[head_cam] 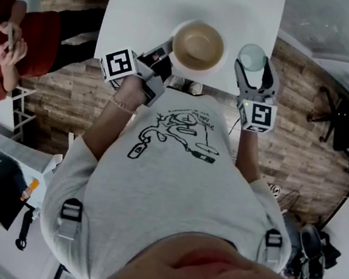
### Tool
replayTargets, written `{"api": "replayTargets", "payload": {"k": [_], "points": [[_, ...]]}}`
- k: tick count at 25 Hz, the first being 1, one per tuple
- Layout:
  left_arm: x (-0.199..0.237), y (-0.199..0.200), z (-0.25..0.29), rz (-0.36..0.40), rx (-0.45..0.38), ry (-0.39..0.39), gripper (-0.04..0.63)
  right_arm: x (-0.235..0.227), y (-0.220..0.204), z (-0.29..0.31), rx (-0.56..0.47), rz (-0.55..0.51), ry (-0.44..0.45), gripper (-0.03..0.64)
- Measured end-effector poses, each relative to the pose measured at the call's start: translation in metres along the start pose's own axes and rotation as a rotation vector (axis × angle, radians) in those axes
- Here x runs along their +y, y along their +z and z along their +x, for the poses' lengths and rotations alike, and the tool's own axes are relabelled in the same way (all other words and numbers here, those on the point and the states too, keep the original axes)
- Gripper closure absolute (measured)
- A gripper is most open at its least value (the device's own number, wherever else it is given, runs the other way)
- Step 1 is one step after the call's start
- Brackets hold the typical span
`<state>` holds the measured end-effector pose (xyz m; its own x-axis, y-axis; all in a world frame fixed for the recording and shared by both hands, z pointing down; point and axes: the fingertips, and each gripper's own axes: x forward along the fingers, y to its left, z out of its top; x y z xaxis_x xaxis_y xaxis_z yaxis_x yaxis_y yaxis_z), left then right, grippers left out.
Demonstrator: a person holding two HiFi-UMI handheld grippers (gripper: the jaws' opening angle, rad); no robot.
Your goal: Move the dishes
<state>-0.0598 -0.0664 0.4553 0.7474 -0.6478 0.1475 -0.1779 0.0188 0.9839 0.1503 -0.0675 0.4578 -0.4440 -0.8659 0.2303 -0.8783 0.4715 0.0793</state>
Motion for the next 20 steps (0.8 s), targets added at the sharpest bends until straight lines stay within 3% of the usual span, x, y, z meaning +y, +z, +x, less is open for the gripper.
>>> {"api": "replayTargets", "payload": {"k": [20], "points": [[0.007,0.000,0.001,-0.010,-0.005,0.001,0.584,-0.005,-0.058,0.016,0.056,-0.009,-0.002,0.264]]}}
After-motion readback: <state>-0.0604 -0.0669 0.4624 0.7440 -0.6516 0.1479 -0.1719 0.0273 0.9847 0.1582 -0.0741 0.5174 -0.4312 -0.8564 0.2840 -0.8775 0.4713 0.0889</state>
